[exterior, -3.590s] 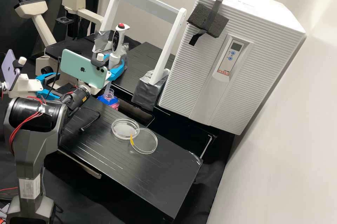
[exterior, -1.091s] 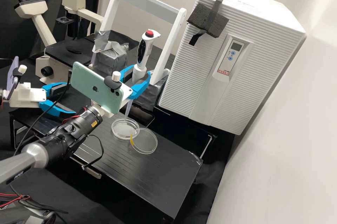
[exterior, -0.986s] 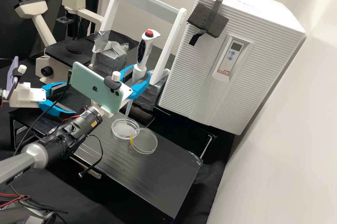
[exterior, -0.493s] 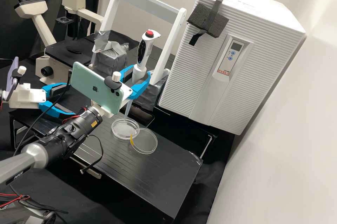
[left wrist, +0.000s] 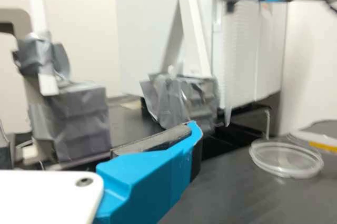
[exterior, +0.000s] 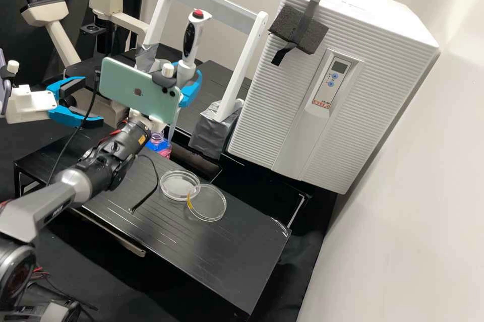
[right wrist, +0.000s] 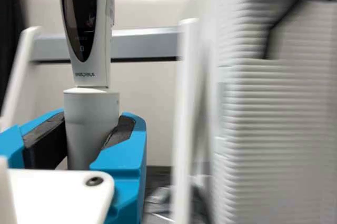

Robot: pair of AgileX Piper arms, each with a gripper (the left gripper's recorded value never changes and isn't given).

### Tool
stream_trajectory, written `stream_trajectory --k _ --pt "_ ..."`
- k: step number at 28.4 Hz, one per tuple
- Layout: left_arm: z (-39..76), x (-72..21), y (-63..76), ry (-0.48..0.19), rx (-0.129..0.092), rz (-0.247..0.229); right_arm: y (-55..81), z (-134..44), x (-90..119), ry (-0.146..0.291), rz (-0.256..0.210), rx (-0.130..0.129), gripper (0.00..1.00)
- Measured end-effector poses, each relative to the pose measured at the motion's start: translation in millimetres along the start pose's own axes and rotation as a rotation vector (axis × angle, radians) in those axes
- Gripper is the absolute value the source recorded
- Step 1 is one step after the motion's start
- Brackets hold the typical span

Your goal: Use the pipette

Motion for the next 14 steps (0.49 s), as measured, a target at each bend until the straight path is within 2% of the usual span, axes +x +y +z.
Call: stream_trajectory --k 2,3,4,6,9,11,14 --pt "-2.2 1.3 4.6 0.008 0.001 0.017 -6.9 -4.8 14.4 0.003 -0.056 -0.016 0.0" --pt "-2.9 1.8 6.7 0.011 0.001 0.025 -8.8 -9.5 23.5 0.005 -0.079 -0.015 0.0" --pt "-4.7 2.0 8.3 0.017 0.001 0.029 -11.4 -12.1 31.7 0.003 -0.098 -0.013 0.0" --pt "-7.0 2.9 11.8 0.026 0.002 0.041 -15.6 -14.1 46.0 -0.007 -0.125 -0.026 0.0" --pt "-13.7 4.6 15.4 0.05 0.006 0.052 -15.1 -17.7 65.5 -0.021 -0.136 -0.066 0.0" --pt "-17.7 4.0 17.3 0.065 0.008 0.057 -14.2 -18.8 74.6 -0.035 -0.136 -0.067 0.0" --pt "-23.7 6.6 23.9 0.086 0.013 0.069 -8.2 -24.4 89.2 -0.038 -0.11 -0.052 0.0"
